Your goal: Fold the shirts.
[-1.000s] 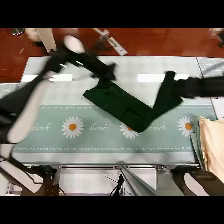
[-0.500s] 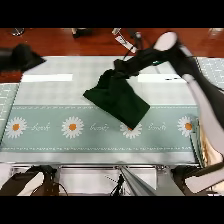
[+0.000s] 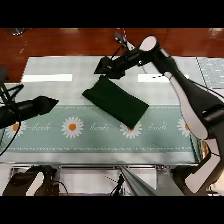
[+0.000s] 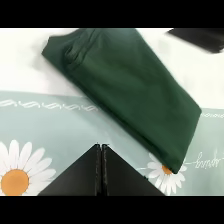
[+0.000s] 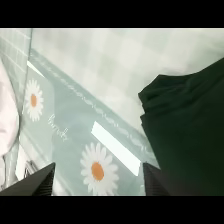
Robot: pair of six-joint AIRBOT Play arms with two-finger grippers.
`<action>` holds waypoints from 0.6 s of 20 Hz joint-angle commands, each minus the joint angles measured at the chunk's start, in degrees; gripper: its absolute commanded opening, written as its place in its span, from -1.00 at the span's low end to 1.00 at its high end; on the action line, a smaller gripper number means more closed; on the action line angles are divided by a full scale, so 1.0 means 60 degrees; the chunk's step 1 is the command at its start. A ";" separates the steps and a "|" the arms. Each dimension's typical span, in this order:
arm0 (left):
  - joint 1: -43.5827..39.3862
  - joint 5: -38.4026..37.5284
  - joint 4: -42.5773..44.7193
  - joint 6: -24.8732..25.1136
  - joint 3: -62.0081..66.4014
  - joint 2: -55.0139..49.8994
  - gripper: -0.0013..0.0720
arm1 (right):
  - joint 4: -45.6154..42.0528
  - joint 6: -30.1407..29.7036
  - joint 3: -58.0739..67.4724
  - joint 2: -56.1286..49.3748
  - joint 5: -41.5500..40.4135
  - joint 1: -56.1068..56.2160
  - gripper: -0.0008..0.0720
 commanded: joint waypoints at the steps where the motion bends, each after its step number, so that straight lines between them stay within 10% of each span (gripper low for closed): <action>1: -0.0015 0.0280 -0.0109 0.0106 -0.0572 0.0025 -0.89 | -0.1501 -0.0160 0.0087 0.1548 0.2025 -0.0958 0.75; 6: -0.0015 0.0288 -0.0109 0.0113 -0.0572 0.0025 -0.89 | -0.6335 0.0586 -0.3133 0.6189 0.1887 -0.2506 0.75; 12: -0.0284 0.0317 -0.0109 0.0331 -0.0572 0.0022 -0.89 | -0.4925 0.4164 -1.2433 1.1114 -0.3774 -0.3056 0.74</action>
